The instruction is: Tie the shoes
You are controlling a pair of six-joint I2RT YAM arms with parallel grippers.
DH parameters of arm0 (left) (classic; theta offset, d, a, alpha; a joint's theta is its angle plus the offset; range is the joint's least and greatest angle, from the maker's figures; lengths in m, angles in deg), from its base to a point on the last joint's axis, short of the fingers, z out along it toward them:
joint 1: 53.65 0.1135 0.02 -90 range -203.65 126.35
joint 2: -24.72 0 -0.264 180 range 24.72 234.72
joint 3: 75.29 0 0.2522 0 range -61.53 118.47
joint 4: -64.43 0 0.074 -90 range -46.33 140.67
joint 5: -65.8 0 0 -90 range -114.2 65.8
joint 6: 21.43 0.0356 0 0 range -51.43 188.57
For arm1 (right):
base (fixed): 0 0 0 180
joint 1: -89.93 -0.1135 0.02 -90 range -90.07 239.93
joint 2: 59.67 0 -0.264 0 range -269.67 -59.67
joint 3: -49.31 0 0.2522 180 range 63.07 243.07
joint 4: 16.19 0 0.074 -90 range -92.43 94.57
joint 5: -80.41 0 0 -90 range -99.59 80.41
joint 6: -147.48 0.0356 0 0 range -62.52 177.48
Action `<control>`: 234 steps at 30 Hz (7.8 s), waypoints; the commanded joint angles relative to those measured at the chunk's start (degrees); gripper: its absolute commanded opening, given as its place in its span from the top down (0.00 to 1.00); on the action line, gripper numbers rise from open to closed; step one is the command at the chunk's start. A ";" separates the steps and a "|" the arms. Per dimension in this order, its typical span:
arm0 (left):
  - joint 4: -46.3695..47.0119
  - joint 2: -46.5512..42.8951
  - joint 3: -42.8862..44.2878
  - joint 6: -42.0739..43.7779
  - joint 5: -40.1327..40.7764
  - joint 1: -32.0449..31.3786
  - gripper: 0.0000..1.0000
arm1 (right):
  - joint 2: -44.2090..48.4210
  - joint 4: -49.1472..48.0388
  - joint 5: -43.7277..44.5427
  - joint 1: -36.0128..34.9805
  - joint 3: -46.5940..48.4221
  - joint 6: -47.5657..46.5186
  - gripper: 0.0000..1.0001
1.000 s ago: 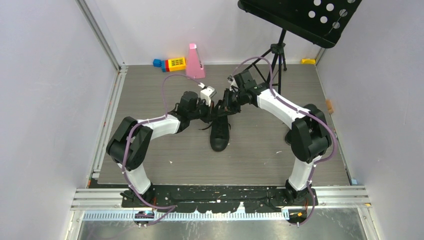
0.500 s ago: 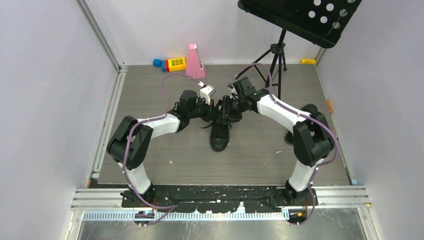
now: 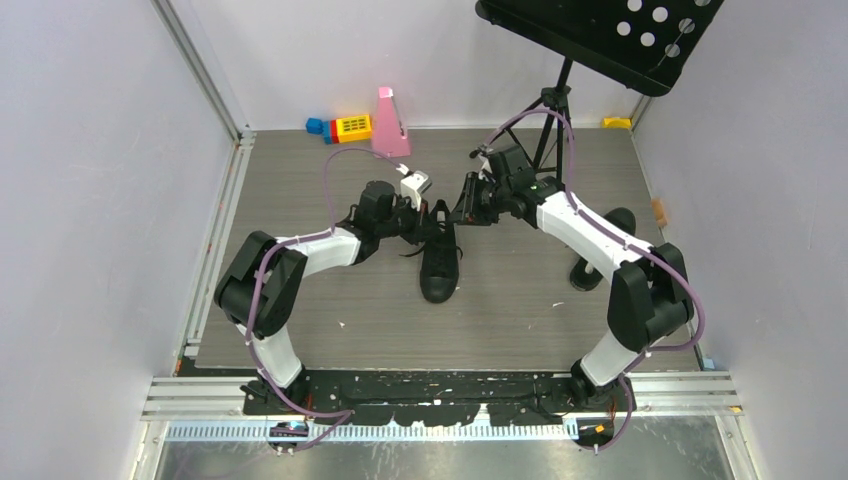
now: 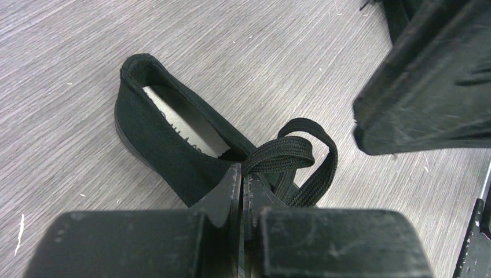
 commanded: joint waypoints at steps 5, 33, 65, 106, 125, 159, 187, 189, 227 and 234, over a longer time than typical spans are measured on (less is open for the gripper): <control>1.02 0.07 2.37 0.36 -0.86 0.24 1.00 | 1.09 -4.01 2.56 1.23 -3.11 2.53 0.74; 0.58 0.00 2.51 0.72 -1.01 0.24 1.00 | -5.20 -9.36 -4.18 2.19 0.02 5.47 0.71; 1.11 1.25 3.03 -4.02 -2.87 1.65 1.00 | -5.59 -14.00 -5.95 5.04 -0.61 8.58 0.56; 0.31 0.76 3.71 -4.12 -4.46 2.00 1.00 | -11.03 -50.11 -26.38 6.59 -13.89 7.39 0.39; 0.31 0.48 3.72 -4.21 -4.57 2.00 1.00 | -11.24 -48.23 -26.05 6.61 -14.26 4.74 0.55; 0.32 0.13 3.60 -4.16 -4.66 2.00 1.00 | -14.63 -51.40 -27.46 6.15 -11.94 6.75 0.69; -3.05 -8.39 -2.02 -2.89 5.36 2.07 0.53 | -10.17 -49.55 -23.77 6.24 -12.26 3.50 1.00; -4.48 -9.20 -1.67 -3.64 5.83 2.09 0.52 | -10.17 -49.40 -23.78 6.24 -12.15 3.54 1.00; -2.44 1.18 3.93 -21.09 -0.94 0.42 0.78 | -9.27 -49.45 -23.64 6.22 -12.89 4.38 1.00; -3.62 1.49 4.29 -20.60 -0.28 0.56 1.00 | -9.39 -49.25 -23.49 6.28 -12.77 4.38 1.00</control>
